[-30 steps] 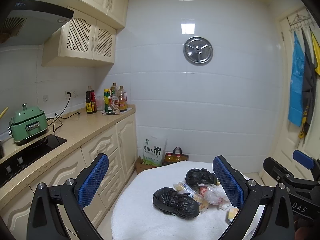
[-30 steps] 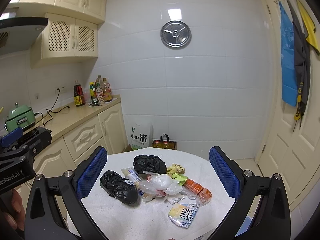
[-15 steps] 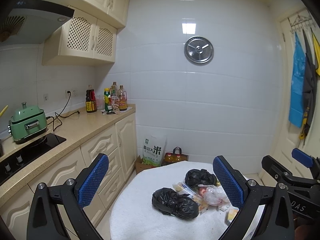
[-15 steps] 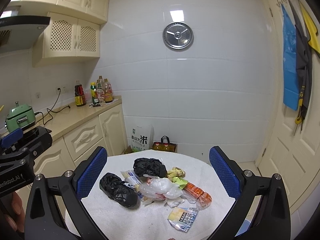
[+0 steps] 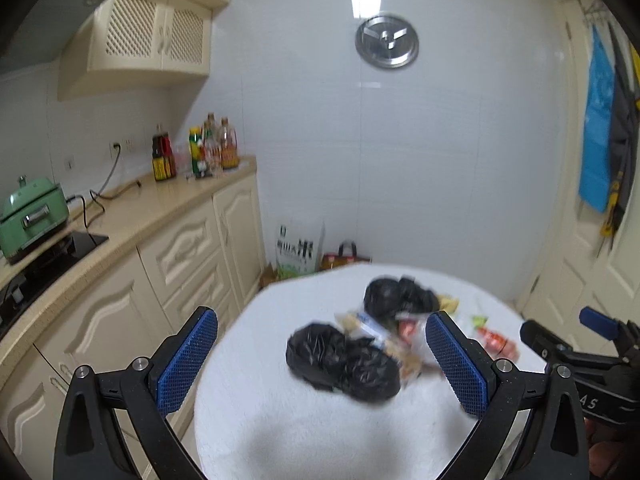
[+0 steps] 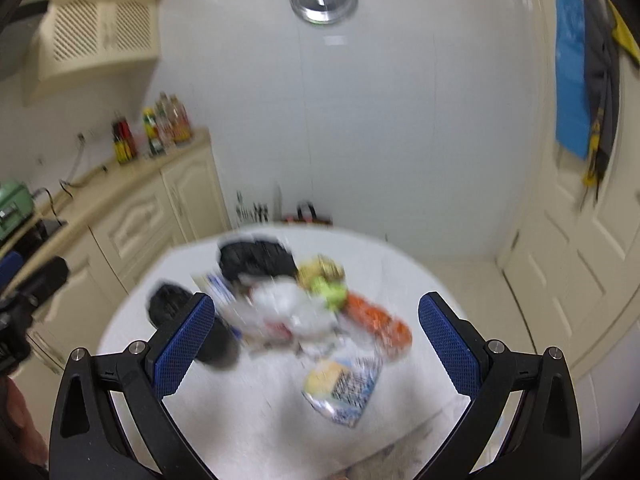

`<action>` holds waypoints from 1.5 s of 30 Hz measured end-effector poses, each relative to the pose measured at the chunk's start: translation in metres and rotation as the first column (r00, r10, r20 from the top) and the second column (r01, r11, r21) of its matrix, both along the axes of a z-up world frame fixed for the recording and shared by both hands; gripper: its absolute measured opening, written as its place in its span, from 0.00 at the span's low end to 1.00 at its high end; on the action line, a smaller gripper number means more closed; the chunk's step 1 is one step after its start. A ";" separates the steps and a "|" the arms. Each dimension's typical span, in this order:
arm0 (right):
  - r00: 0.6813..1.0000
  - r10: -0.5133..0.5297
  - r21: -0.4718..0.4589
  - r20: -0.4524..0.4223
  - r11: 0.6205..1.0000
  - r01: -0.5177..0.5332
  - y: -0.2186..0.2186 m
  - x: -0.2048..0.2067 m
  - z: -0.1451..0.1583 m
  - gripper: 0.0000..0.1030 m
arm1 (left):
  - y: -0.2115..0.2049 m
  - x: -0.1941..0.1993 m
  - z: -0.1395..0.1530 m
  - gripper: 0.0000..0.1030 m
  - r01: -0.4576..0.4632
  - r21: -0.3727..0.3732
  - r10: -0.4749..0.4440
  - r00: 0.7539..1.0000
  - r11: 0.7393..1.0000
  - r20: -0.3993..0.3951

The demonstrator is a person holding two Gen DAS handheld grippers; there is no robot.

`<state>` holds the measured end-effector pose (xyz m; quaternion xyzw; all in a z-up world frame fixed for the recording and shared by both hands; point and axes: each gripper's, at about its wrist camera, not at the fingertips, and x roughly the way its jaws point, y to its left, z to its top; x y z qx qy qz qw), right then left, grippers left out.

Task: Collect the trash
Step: 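Grasp the milk carton with the right tool while the left tool grasps the black bag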

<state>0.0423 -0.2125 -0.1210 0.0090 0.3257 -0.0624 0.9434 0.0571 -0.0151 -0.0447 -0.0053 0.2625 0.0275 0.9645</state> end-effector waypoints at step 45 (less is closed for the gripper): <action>0.937 -0.034 0.059 -0.347 0.997 0.058 -0.048 0.044 -0.148 0.72 | -0.020 0.182 -0.148 1.00 -0.030 -0.046 0.018 0.971 0.999 -0.240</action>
